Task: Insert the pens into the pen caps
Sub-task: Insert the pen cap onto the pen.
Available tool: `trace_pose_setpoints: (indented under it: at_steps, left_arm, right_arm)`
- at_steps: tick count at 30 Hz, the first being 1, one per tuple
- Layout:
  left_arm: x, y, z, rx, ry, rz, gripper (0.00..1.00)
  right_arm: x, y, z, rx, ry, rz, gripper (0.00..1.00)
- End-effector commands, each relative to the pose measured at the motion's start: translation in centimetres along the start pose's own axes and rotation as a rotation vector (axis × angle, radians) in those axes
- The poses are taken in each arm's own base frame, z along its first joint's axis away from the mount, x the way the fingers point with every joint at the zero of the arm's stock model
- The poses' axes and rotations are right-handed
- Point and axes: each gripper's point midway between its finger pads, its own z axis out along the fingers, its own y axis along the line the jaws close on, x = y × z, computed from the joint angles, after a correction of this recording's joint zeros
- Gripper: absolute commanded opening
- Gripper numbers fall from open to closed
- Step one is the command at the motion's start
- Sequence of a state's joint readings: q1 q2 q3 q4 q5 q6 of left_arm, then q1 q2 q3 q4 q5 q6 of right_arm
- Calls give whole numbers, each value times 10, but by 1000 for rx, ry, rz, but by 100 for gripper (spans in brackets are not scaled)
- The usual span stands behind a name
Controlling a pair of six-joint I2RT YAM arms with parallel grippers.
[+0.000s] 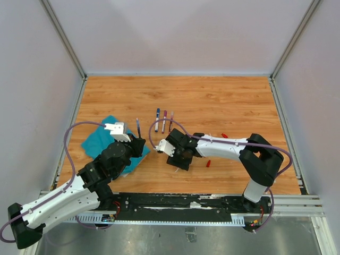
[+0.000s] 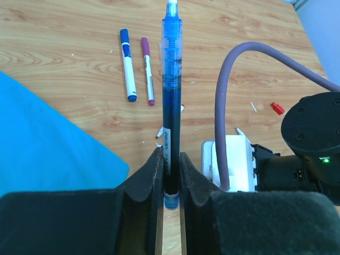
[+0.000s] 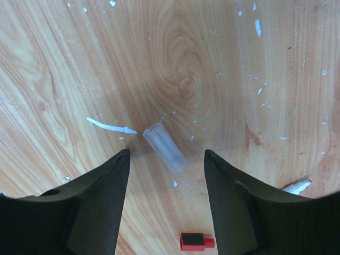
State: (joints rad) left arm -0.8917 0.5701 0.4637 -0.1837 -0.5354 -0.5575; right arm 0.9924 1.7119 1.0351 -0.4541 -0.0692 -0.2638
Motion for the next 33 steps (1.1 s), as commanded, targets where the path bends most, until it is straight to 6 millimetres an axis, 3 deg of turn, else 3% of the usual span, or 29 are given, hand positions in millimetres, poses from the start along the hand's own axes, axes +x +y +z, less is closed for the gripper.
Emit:
trace_pose_setpoints:
  at_steps: [1, 10, 18, 23, 30, 33]
  left_arm:
    - [-12, 1, -3, -14, -41, -19, 1]
    - [-11, -1, -1, -12, -35, -15, 0]
    - [-13, 1, -3, -17, -46, -19, 0]
    - [-12, 1, -1, -19, -44, -15, 0]
    - [-10, -2, 1, -13, -32, -6, 1]
    - [-11, -1, 1, -15, -36, -9, 0]
  right_arm:
    - [-1, 1, 1, -9, 18, -42, 58]
    - [-9, 1, 8, -30, 20, -59, 49]
    - [9, -4, 7, 9, 116, -28, 33]
    - [25, -6, 3, 45, 188, 42, 6]
    - [46, -9, 3, 172, 266, 348, 3]
    - [51, -3, 9, 163, 242, 502, 8]
